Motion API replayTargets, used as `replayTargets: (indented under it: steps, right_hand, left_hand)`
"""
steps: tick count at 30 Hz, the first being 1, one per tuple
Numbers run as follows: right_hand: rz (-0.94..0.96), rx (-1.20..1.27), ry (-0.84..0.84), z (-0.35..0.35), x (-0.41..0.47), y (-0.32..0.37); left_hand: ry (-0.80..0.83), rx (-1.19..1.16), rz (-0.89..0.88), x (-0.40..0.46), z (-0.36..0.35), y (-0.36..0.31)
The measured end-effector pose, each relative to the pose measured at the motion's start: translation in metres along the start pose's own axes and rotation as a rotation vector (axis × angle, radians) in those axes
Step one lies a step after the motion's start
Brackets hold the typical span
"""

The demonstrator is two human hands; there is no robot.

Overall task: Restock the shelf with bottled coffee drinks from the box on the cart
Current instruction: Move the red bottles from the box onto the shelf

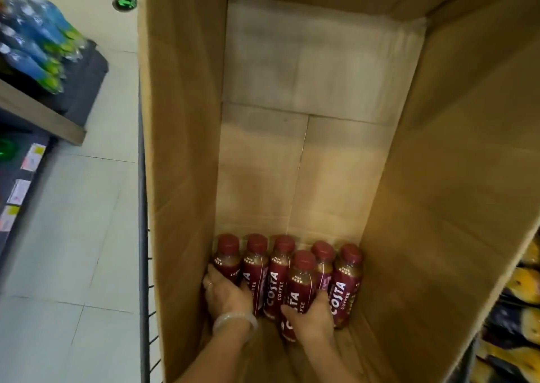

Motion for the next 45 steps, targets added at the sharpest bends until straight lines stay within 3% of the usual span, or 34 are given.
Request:
replayTargets:
  steps: [6,11,15,19,28,37,45]
  right_hand:
    - [0.038,0.056,0.029,0.008,-0.001,-0.003]
    - [-0.001,0.132,0.130,0.026,-0.003,-0.011]
    - [0.086,0.248,0.152,0.052,-0.015,0.004]
    - [0.233,0.347,0.121,0.093,-0.049,0.024]
    - [0.578,0.580,-0.020,0.242,-0.187,0.024]
    - [0.783,0.785,-0.415,0.423,-0.325,-0.116]
    - [0.836,0.966,-0.752,0.537,-0.426,-0.296]
  left_hand:
    - [-0.044,0.134,0.003,0.004,-0.003,0.001]
    - [-0.015,-0.093,0.092,-0.001,-0.011,0.004]
    - [-0.010,-0.095,-0.103,-0.005,0.007,-0.025]
    - [0.009,-0.261,-0.302,-0.031,0.032,-0.080]
    - [0.063,-0.546,-0.741,-0.159,0.091,-0.218]
    - [0.207,-0.654,-1.236,-0.383,0.119,-0.341]
    - [0.374,-0.741,-1.610,-0.611,0.115,-0.392]
Point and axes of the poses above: each hand's wrist, its own x-axis towards the middle knuckle, its own z-axis out of the back of the hand, y = z × x, the point moved 10 cm from there along x, towards the middle knuckle, and after that the axes turned 15 degrees about -z, right-handed, at the moved point
